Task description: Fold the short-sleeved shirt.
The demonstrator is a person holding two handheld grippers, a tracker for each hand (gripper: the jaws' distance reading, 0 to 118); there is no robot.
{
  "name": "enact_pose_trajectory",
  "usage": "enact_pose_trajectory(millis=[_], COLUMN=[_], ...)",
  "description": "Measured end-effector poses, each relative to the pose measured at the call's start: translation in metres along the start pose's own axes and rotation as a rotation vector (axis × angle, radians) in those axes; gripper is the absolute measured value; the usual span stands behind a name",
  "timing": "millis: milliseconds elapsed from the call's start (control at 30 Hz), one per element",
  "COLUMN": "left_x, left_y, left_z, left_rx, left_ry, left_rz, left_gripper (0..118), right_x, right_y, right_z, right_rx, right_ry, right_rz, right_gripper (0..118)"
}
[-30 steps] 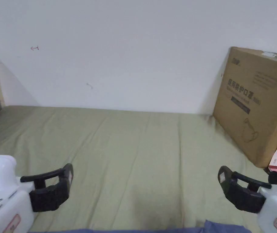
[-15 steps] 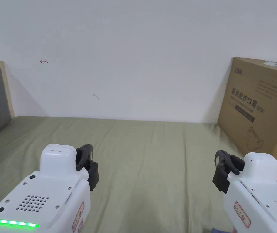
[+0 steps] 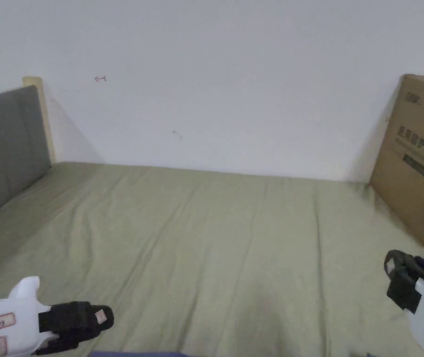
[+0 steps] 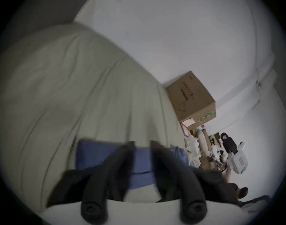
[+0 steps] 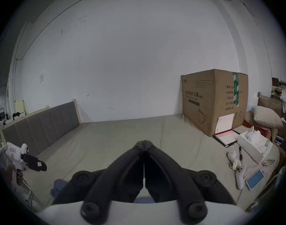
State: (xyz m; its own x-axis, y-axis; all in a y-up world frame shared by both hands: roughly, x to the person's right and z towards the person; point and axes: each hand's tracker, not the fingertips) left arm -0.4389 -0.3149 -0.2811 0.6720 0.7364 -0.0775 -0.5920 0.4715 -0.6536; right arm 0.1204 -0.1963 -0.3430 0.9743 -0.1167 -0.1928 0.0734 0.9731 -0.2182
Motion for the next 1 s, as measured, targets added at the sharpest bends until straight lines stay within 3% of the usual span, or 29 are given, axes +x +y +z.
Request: enact_pose_trajectory(millis=[33, 67, 100, 167, 333, 400, 467, 533, 567, 600, 633, 667, 700, 733, 767, 800, 900, 1000], left_x=[-0.008, -0.017, -0.028, -0.047, -0.098, -0.11, -0.117, -0.113, -0.132, -0.133, -0.133, -0.135, -0.115, -0.117, -0.117, -0.11, -0.09, -0.049], left_y=[-0.005, -0.009, -0.015, -0.023, -0.039, -0.053, -0.054, -0.056, -0.049, -0.044, -0.041, -0.039, -0.065, -0.079, -0.086, -0.083, -0.078, -0.057], left_z=[-0.001, -0.004, -0.007, -0.001, -0.026, -0.044, -0.052, -0.073, -0.083, -0.091, -0.094, -0.098, -0.105, -0.112, -0.097, -0.1, -0.093, -0.07], left_rx=[-0.02, -0.042, -0.051, -0.027, -0.054, -0.162, -0.07, -0.124, -0.149, -0.163, -0.169, -0.165, -0.171, -0.16, -0.067, 0.012, -0.049, -0.067], left_ry=[0.015, 0.025, 0.026, -0.017, -0.145, -0.207, -0.352, -0.45, -0.449, -0.433, -0.355, -0.299, -0.082, 0.01, -0.157, -0.155, -0.017, 0.187], left_rz=[0.015, 0.021, 0.013, 0.057, 0.364, 0.363, 0.339, 0.446, 0.438, 0.404, 0.322, 0.276, 0.208, 0.193, 0.265, 0.266, 0.153, -0.069], left_gripper=[73, 111, 118, 117, 118, 118, 118, 117, 110, 88, 42, 7, 7, 7, 7, 7, 7, 7], right_x=[0.0, -0.002, -0.003, -0.005, -0.013, -0.013, -0.013, -0.015, -0.016, -0.018, -0.019, -0.019, -0.019, -0.019, -0.019, -0.019, -0.017, -0.013], right_y=[-0.001, -0.002, -0.004, -0.006, -0.011, -0.014, -0.017, -0.021, -0.022, -0.023, -0.024, -0.024, -0.025, -0.026, -0.027, -0.027, -0.026, -0.021], right_z=[-0.004, -0.004, -0.006, -0.007, -0.006, -0.008, -0.009, -0.009, -0.009, -0.007, -0.007, -0.007, -0.007, -0.007, -0.007, -0.007, -0.005, -0.002], right_rx=[-0.019, -0.03, -0.042, -0.053, -0.094, -0.122, -0.154, -0.17, -0.176, -0.18, -0.184, -0.188, -0.195, -0.201, -0.206, -0.209, -0.219, -0.219], right_ry=[0.003, 0.007, 0.016, 0.02, 0.03, 0.036, 0.065, 0.064, 0.064, 0.068, 0.074, 0.078, 0.081, 0.082, 0.082, 0.082, 0.089, 0.109], right_rz=[-0.006, -0.014, -0.029, -0.035, 0.005, 0.008, -0.018, -0.008, 0.001, 0.008, 0.011, 0.012, 0.011, 0.009, 0.004, -0.003, -0.024, -0.014], right_gripper=[0, 0, 0, 0, 0, 0, 0, 0, 0, 0, 0, 0, 0, 0, 0, 0, 0, 0])
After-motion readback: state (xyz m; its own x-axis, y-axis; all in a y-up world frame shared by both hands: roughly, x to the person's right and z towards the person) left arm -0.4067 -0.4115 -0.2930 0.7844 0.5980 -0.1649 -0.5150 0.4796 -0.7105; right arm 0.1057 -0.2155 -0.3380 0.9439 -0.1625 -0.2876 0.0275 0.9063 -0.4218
